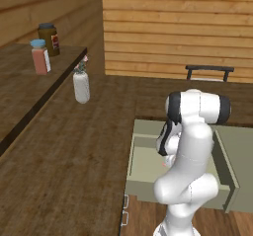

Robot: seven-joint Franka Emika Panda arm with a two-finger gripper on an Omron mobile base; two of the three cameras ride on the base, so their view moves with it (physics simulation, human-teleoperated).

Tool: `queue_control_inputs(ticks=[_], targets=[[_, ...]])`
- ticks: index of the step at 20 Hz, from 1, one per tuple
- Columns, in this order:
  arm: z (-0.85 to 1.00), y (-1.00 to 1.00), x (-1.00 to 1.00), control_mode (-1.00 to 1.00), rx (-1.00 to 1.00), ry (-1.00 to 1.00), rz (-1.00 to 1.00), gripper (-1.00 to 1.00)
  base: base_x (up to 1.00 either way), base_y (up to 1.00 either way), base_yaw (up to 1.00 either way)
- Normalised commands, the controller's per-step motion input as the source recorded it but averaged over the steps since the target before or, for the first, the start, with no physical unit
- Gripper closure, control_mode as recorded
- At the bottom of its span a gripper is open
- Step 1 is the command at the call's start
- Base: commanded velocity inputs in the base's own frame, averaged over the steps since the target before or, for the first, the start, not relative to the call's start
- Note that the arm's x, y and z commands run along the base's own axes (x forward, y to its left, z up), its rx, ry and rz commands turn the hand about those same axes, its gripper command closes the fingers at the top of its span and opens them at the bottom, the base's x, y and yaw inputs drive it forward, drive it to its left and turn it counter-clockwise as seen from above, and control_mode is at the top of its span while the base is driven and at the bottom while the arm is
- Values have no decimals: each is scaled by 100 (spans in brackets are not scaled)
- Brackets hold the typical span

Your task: Take a straw from the drawer in front and place it inside the glass cup on the dining counter.

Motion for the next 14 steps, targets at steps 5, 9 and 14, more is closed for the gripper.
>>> queue_control_inputs(ticks=[5, 9, 14], targets=[[-14, 0, 1, -100, 0, 0, 8, -100, 0, 0, 0], [-10, 0, 16, -100, 0, 0, 11, -100, 0, 0, 0], [-12, 0, 20, -100, 0, 0, 11, -100, 0, 0, 0]])
